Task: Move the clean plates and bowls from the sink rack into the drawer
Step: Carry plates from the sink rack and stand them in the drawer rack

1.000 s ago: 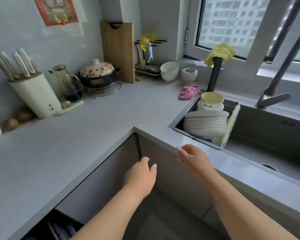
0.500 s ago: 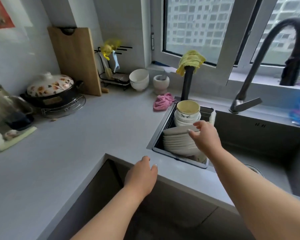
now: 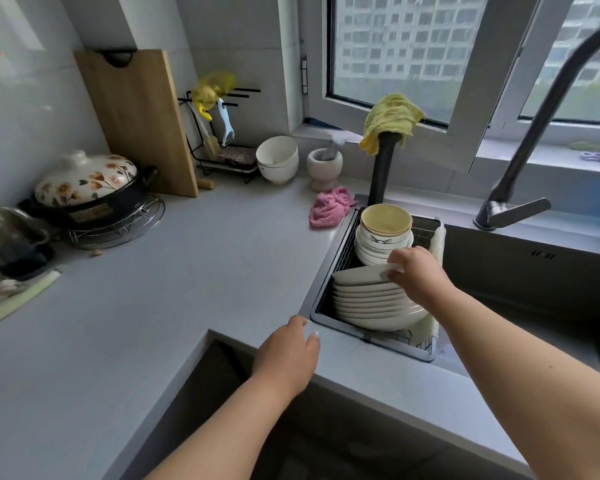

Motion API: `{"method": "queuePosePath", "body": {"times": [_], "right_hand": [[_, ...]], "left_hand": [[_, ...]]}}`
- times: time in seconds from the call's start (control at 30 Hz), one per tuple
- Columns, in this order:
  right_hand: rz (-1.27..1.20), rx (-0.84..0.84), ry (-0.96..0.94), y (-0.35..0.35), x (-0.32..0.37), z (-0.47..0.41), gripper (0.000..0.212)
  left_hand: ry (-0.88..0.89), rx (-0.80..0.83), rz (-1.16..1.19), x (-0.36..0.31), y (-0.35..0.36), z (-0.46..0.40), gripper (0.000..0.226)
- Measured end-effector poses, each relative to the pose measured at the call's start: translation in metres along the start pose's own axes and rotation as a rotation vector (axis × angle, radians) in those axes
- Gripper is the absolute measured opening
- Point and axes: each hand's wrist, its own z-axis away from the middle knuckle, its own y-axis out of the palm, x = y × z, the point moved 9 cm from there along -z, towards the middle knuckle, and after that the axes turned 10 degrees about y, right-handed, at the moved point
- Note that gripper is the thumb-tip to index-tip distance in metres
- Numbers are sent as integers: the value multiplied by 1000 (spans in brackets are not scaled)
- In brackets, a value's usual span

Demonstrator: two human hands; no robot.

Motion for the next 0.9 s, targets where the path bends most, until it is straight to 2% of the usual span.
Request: {"method": "queuePosePath", "body": {"times": [0.23,0.33,0.43,0.57,0.63,0.7,0.77,0.83,0.9], "right_hand": [[-114,-206,-105,-53,19,20,27],[-139,-281,-175,-79,28,44,26],[-157,-344,-288,-96,43,79,25],[-219,-335,-484,-102,68,136,24],[-255,-291,-570,-99,78,165,23],[-275,-243,-662,-92,88,194,20],[-283,-192,-750,-81,97,220,18],[-315,-160,-817,-73,106,241,21],[-420,-109,-823,-70,114,255,33]], "left_hand": [[-12,-47,11,-6,-11,9,42],[-33,-107,115,-12,-17,18,40],[-101,-201,434,-16,-21,31,37],[-287,-280,1174,-19,-17,60,41],[-339,-282,1438,-22,-19,77,46],[-365,-273,1610,-24,-20,97,51],[-395,-320,1738,-24,-20,121,39],[-435,-398,1783,-18,-20,148,28],[-478,-494,1762,-5,-20,176,29]]}}
